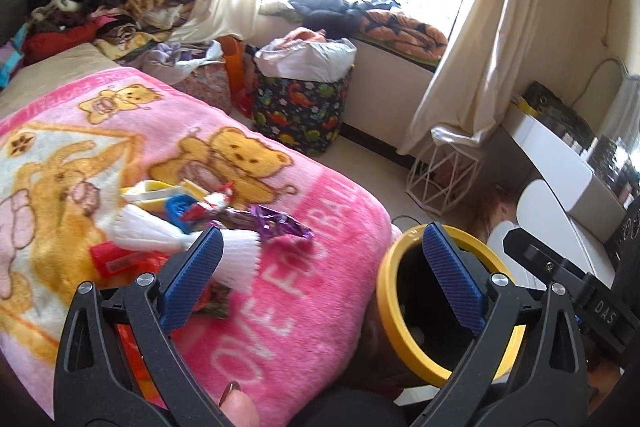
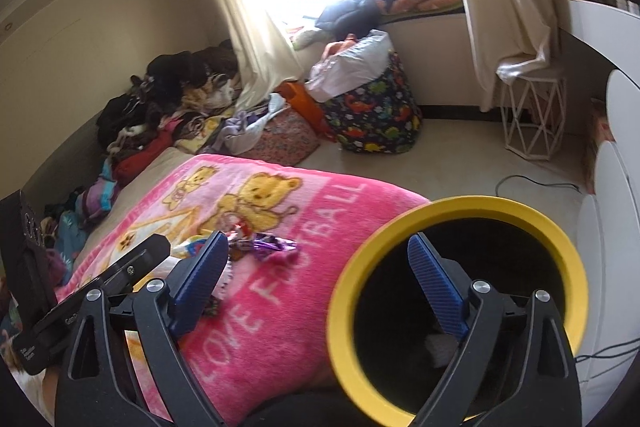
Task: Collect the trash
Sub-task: 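Move both tools back over the remaining trash on the blanket, then grasp the red plastic bag with the left tool while the right tool grasps a white foam net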
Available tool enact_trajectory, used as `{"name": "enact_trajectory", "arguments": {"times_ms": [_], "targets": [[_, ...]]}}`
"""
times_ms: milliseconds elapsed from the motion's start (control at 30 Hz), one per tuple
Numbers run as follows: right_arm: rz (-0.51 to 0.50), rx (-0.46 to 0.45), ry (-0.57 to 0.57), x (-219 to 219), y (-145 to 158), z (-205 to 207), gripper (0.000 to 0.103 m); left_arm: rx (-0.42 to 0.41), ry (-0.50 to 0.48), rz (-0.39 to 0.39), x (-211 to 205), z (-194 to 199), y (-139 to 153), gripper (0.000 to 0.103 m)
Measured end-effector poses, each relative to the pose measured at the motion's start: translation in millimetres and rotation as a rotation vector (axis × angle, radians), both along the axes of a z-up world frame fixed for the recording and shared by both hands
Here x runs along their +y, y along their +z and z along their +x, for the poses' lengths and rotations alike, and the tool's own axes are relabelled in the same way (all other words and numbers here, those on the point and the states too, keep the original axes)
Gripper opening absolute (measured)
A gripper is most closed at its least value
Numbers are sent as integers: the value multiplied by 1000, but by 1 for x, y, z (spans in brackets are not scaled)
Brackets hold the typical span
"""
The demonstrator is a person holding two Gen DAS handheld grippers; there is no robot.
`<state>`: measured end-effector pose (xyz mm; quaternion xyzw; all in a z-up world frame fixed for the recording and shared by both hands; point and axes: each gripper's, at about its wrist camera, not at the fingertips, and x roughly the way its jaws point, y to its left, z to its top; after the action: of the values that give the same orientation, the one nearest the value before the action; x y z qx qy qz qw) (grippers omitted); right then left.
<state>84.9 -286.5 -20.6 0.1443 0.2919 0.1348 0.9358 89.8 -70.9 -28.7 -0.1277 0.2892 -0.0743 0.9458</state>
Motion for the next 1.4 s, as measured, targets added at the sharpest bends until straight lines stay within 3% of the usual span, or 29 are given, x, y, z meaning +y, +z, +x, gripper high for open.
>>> {"name": "enact_trajectory", "arguments": {"times_ms": [467,800,1100,1400], "targets": [[-52,-5,143,75,4,23,90,-3,135,-8,80,-11,-2,92],[-99,47,215,120,-13,45,90,72,202,-23,138,-21,-29,92],[-132,99,270,149,-36,69,90,153,155,-54,158,-26,-62,92],[-152,166,306,174,-66,95,89,222,81,-59,147,-21,-91,89]]}}
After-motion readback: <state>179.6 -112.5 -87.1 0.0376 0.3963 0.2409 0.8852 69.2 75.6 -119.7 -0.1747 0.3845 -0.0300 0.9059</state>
